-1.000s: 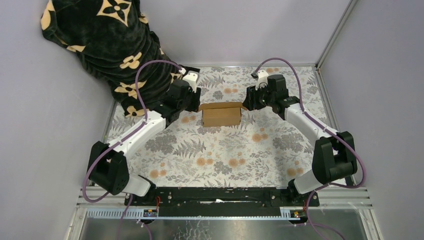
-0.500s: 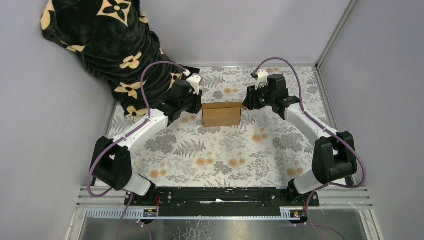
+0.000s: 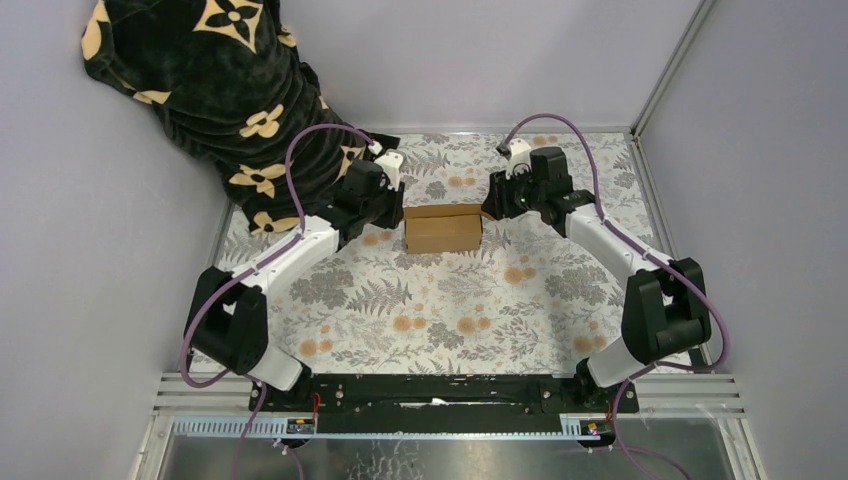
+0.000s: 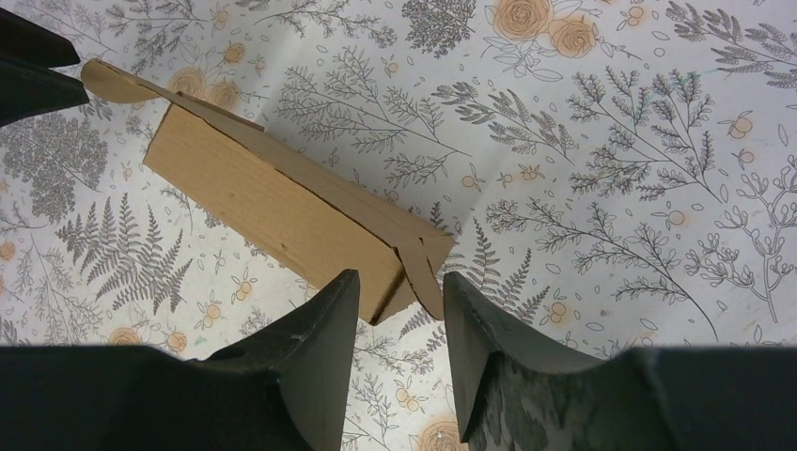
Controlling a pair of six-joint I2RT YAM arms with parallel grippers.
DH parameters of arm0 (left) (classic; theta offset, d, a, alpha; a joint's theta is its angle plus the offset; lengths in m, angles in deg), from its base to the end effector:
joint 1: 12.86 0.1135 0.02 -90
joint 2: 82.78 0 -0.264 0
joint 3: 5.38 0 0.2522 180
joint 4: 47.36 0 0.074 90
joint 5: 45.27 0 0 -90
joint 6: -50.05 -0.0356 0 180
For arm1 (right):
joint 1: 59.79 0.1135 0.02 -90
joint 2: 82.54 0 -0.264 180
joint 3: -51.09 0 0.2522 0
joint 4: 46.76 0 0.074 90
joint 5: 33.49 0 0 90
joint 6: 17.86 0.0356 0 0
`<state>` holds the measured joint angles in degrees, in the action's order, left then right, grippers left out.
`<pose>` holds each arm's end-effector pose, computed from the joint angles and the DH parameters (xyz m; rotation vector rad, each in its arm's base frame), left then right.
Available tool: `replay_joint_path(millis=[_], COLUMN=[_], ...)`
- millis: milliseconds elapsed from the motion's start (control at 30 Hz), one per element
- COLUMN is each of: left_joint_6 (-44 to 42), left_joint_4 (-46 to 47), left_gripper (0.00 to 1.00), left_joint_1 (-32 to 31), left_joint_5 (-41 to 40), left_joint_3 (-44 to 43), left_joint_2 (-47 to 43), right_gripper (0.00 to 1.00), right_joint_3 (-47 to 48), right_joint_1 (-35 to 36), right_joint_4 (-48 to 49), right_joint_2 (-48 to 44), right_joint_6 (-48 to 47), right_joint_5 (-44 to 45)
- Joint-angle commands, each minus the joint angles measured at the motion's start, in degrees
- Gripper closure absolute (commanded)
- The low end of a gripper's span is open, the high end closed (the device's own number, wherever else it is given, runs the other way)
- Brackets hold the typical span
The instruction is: Fold the paper box
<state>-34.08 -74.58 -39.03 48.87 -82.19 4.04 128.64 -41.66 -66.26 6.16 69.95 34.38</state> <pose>0.3048 -0.1527 0.2670 0.4355 2.2038 -0.3855 0.3318 0.1227 0.2741 -0.6010 2.0265 0.5728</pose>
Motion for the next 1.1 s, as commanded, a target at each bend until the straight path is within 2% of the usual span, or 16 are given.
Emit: replay_joint_path(millis=[0, 233, 500, 1067], left_joint_6=[0.2, 0.4, 0.9, 1.2], left_joint_4=[2.5, 2.5, 2.5, 2.7], left_gripper=[0.65, 0.66, 0.72, 0.75], left_joint_1=[0.4, 0.4, 0.4, 0.3], left_joint_5=[0.9, 1.0, 0.5, 0.1], left_joint_3=[-1.6, -1.8, -2.7, -3.1], left_joint_2=[0.4, 0.9, 2.3, 2.6], right_gripper=[0.54, 0.54, 0.58, 0.63], right_joint_3=[2.7, 3.2, 3.6, 3.8], right_joint_1=[0.8, 1.2, 1.2, 1.2], right_joint_4=[0.7, 0.8, 0.8, 0.7], right_joint_2=[0.6, 1.9, 2.3, 2.8], right_joint_6=[-1.3, -1.4, -1.4, -1.5], right_joint_5=[-0.5, 0.7, 1.2, 1.5])
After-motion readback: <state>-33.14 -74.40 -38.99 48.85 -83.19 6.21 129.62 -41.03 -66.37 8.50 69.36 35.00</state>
